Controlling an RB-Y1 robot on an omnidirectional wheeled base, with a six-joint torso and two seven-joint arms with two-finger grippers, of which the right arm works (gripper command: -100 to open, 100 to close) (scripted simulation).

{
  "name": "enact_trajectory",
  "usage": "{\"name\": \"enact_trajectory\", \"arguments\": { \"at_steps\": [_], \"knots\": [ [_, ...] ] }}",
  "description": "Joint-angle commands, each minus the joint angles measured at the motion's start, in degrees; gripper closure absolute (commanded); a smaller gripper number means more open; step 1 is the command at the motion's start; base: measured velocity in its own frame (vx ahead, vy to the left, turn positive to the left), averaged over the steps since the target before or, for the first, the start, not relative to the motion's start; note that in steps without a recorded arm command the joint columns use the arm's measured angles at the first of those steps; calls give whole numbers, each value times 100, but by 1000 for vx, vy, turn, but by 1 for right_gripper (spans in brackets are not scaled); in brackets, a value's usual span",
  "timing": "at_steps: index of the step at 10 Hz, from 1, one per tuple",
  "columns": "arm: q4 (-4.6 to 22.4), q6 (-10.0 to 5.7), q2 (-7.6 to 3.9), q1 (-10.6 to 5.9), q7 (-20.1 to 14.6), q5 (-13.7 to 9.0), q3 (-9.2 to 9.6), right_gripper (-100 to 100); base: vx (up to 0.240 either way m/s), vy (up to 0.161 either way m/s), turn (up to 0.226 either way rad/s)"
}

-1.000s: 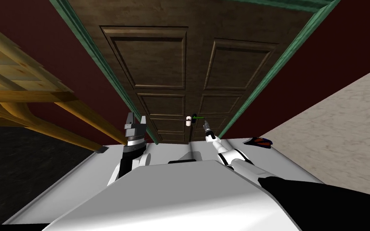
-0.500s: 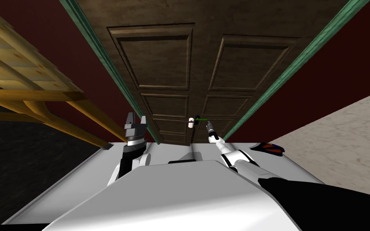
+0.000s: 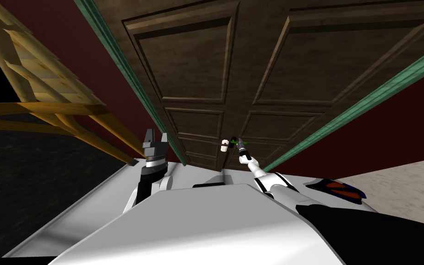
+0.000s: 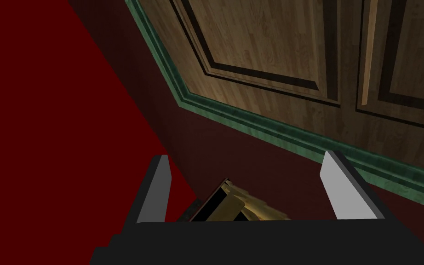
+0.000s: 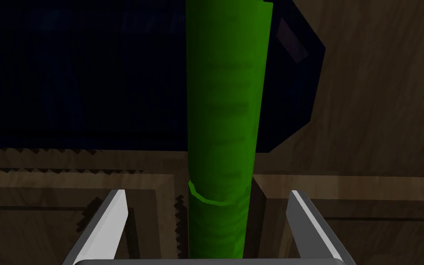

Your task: Pull the door open

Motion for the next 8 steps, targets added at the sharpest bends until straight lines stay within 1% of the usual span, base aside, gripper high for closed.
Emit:
{"name": "enact_trajectory", "arguments": {
  "at_steps": [1,6,7,8],
  "knots": [
    [-5,14,-5,12,8,3,-10,100,-10,-10,-50],
    [-5,14,-5,12,8,3,-10,100,-18,-5,3],
    [21,1,-136,87,-53,-10,-13,100,-115,-32,11],
    [21,1,-136,87,-53,-10,-13,100,-137,-62,45]
  ]
}}
